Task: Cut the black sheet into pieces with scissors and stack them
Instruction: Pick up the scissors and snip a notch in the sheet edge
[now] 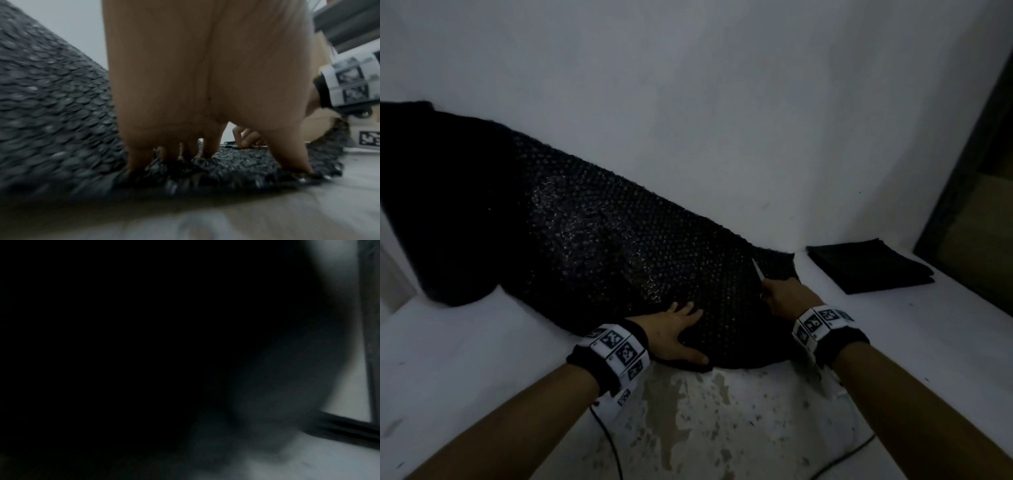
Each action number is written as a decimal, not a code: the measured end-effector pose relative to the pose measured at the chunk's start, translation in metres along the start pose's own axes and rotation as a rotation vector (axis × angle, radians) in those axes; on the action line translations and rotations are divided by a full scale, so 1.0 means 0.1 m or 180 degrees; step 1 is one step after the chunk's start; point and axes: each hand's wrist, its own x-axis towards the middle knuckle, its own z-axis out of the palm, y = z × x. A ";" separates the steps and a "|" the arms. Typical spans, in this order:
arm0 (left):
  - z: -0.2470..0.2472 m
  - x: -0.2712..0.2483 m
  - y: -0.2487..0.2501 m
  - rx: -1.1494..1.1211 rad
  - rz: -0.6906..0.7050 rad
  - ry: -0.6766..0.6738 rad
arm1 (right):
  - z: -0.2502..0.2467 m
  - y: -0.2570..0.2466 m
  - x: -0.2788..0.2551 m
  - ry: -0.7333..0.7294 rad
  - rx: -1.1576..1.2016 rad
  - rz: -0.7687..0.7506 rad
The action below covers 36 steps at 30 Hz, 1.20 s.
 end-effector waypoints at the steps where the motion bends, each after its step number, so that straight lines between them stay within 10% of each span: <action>1: -0.02 0.03 0.02 0.0064 -0.0060 -0.0037 | 0.00 0.00 0.01 0.0096 -0.0069 -0.0006; 29: -0.12 0.07 -0.03 0.0210 0.0014 -0.0165 | -0.24 0.01 0.18 -0.0053 -0.0115 0.0546; 36: -0.20 0.13 -0.01 0.0294 -0.0096 -0.0044 | -0.49 0.11 0.05 -0.0301 0.1270 0.0539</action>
